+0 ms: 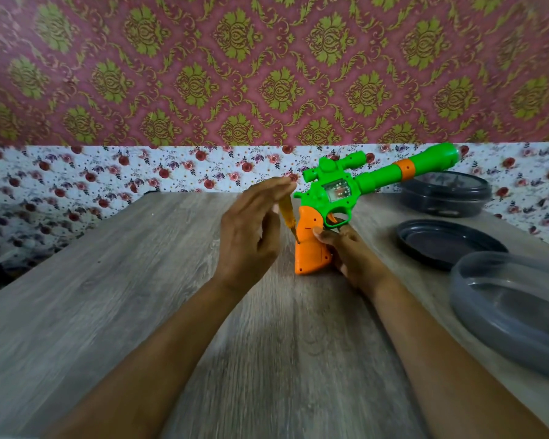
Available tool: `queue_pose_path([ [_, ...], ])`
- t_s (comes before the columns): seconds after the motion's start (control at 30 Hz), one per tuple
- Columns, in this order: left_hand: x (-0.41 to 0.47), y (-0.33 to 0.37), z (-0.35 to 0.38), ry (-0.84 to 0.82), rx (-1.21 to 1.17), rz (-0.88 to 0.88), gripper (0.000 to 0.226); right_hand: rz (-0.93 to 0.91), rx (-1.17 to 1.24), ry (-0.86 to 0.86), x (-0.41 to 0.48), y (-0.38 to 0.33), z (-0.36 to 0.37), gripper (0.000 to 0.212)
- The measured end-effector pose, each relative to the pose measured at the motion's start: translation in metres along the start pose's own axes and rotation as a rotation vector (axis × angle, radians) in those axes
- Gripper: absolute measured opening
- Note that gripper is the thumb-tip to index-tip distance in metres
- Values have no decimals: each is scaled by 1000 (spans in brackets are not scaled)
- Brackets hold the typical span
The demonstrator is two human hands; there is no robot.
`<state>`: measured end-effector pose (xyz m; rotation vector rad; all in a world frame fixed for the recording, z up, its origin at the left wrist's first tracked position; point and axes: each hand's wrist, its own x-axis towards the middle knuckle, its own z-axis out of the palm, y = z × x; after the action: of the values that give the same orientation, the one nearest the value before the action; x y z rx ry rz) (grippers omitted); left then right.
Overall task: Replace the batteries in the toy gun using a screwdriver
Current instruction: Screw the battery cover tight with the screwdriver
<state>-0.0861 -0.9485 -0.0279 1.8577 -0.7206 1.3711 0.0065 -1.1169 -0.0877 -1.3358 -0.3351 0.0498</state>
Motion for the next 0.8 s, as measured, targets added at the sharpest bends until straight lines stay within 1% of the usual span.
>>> queue_pose_path([
  [0.13,-1,-3,3,13,2,3,19,3,-8,5,0,0,1,68],
  [0.23,-1,-5,4,13,-13,-7,12,3,7,6,-3,-1,2,64],
  [0.27,-1,-6,5,7,-10,-9,13,2,5,7,-3,-1,2,60],
  [0.33,0,-5,4,1,-18,-39,25,2,-3,5,-4,-2,1,53],
  [0.4,0,-3,1,-25,-28,-52,34,3,-4,6,-3,-1,1,59],
  [0.47,-1,-1,0,-66,-31,-14,37,5,-12,8,-2,-2,2,66],
  [0.53,-2,1,-1,-96,-30,29,40,3,-11,-4,-1,-1,1,66],
  [0.57,-2,2,-1,-107,-26,48,39,2,-7,-7,0,0,0,65],
  [0.63,-3,3,0,-107,-19,73,30,-4,-7,-9,-1,0,0,64],
  [0.7,-3,2,1,-74,-8,41,33,-5,2,-3,-1,0,2,63],
  [0.8,-1,0,0,-6,7,13,23,4,4,6,-1,-1,3,51],
])
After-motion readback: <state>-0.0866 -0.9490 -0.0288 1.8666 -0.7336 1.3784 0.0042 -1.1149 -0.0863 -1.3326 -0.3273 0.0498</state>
